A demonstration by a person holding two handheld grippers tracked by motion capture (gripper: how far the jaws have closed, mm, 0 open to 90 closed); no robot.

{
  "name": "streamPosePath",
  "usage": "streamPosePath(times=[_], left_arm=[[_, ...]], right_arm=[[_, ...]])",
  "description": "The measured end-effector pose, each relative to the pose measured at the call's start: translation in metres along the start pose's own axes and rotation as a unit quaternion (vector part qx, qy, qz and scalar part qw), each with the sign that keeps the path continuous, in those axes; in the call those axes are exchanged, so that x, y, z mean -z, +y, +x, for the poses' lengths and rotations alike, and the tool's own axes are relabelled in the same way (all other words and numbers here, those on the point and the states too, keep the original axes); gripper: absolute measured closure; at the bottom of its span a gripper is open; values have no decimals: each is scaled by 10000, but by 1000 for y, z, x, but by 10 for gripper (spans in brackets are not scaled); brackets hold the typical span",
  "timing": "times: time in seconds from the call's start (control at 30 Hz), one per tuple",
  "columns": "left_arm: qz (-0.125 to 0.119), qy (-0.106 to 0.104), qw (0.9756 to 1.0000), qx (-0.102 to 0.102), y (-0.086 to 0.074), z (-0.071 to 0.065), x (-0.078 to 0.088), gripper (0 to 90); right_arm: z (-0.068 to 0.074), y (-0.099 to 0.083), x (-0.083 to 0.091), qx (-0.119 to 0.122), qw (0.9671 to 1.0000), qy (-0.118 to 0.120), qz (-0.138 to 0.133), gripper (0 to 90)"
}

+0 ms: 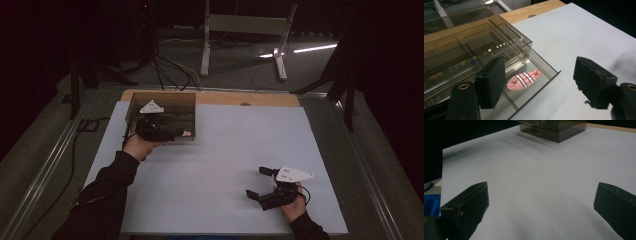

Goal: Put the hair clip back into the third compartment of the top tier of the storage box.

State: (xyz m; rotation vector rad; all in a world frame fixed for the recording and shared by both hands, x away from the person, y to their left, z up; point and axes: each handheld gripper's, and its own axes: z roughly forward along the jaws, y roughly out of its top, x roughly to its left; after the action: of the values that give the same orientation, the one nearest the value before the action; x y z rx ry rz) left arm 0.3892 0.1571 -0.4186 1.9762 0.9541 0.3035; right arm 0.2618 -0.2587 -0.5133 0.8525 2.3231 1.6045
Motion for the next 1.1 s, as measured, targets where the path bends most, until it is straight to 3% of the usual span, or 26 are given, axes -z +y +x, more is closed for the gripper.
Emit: streamPosePath(times=[0.13,0.27,0.3,0.43,0.57,0.87,1.1], left_arm=[[21,21,10000,0,1,-3,1,172],[6,51,10000,-17,0,-6,2,162],[-3,-34,10000,-5,-1,-8,1,107],[-60,-162,9998,-50,-1,-12,3,28],[-71,-164,9997,-164,-1,-18,5,21],[-141,-254,9995,-147,-4,-27,10,6],[-126,-600,9977,-292,-10,-34,13,6]], right_arm=[[0,0,0,-17,10000,9,-10,0],[0,0,0,17,10000,1,14,0],[0,1,0,-13,10000,-4,-18,0],[-1,0,0,5,10000,-21,-7,0],[0,0,0,14,10000,-17,12,0],[-1,1,1,-6,10000,-4,-23,0],[0,0,1,21,10000,-11,-6,0]])
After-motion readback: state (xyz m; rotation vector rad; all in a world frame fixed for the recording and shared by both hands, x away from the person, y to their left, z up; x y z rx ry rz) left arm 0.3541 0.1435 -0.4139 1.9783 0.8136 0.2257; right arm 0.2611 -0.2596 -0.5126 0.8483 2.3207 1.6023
